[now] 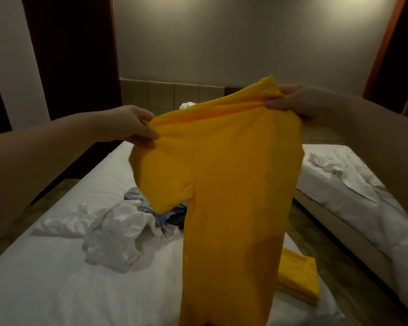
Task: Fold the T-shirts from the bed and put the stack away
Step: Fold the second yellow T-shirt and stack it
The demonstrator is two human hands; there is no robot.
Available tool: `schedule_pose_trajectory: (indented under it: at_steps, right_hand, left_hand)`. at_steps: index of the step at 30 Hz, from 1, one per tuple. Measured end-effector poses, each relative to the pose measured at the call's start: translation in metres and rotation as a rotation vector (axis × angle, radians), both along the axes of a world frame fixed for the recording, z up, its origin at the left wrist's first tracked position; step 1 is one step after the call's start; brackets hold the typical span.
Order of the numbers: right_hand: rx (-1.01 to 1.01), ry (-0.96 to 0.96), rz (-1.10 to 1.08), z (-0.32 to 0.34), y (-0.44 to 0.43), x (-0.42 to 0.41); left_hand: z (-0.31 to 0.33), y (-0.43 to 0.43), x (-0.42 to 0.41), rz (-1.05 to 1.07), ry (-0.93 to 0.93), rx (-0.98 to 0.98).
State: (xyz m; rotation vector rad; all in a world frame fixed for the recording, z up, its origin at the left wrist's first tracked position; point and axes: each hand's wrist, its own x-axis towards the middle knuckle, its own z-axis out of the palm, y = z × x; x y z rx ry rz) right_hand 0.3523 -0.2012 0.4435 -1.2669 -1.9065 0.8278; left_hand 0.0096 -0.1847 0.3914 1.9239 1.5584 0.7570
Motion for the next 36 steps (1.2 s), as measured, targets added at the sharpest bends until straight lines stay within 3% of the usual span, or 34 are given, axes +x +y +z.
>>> schedule_pose_trajectory:
  at_steps: [2, 6, 12, 18, 21, 27, 33, 36]
  right_hand:
    - [0.119, -0.060, -0.170, -0.023, 0.034, -0.007]
    - [0.324, -0.089, -0.357, -0.048, 0.098, -0.017]
    - [0.590, -0.026, -0.581, 0.019, 0.152, -0.016]
    - [0.719, 0.110, -0.548, 0.043, 0.124, -0.030]
    - [0.737, 0.063, -0.520, 0.028, 0.081, -0.037]
    - [0.556, -0.084, -0.332, -0.036, -0.051, -0.039]
    - [0.142, -0.412, -0.080, -0.152, -0.169, -0.035]
    - [0.063, -0.441, -0.005, -0.216, -0.202, -0.032]
  left_hand:
    - [-0.026, 0.039, 0.010, 0.148, 0.108, 0.146]
    - [-0.055, 0.102, 0.034, 0.216, 0.162, 0.319]
    - [0.008, 0.173, 0.049, 0.177, -0.042, 0.515]
    - [0.041, 0.159, 0.036, 0.144, 0.050, 0.628]
    - [0.032, 0.125, 0.028, 0.145, 0.056, 0.632]
    - [-0.039, 0.023, 0.011, 0.110, 0.137, 0.540]
    - [-0.150, -0.119, -0.010, -0.067, 0.395, 0.172]
    - [-0.213, -0.176, -0.009, -0.043, 0.362, 0.087]
